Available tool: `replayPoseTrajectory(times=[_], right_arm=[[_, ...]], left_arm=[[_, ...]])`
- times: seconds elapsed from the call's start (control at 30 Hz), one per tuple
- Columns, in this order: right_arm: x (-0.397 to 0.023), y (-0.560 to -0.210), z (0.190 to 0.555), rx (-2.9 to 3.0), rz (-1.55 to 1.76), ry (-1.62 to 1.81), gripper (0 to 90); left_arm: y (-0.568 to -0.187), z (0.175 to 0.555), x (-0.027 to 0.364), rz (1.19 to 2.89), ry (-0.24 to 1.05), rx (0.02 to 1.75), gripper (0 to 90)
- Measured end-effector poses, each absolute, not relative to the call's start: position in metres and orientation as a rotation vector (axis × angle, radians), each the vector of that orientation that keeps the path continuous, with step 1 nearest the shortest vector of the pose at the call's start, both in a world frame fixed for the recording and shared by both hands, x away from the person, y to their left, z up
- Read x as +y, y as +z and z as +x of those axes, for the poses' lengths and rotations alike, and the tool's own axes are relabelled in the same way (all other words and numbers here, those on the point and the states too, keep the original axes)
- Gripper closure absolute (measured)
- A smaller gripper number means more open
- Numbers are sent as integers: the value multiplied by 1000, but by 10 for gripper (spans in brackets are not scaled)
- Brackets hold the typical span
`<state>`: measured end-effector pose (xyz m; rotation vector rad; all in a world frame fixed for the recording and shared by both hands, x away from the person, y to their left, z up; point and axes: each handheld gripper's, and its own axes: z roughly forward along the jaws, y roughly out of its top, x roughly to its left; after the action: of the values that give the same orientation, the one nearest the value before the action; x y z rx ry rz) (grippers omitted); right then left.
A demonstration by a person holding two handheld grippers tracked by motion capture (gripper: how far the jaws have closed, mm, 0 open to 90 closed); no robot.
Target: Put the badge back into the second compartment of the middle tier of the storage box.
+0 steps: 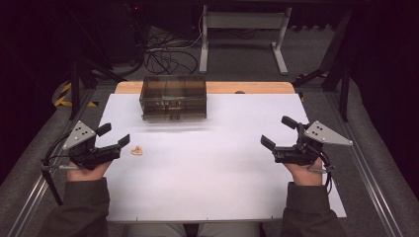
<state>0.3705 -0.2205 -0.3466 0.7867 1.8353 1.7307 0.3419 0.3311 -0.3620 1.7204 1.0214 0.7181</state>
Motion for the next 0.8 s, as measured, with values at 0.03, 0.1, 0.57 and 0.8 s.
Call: replayPoseTrajectory(times=[0.03, 0.1, 0.57, 0.8], right_arm=[[-220, -347, 370, 1836, 787, 1730, 7], [-220, -347, 370, 1837, 786, 1730, 8], [-218, -347, 371, 1846, 782, 1730, 10], [-218, -347, 371, 1846, 786, 1728, 11]], left_arm=[[-363, 343, 331, 1725, 718, 1025, 244], [-366, 345, 332, 1732, 717, 1035, 250], [-393, 363, 337, 1799, 693, 1110, 311], [-407, 373, 339, 1838, 652, 1143, 350]])
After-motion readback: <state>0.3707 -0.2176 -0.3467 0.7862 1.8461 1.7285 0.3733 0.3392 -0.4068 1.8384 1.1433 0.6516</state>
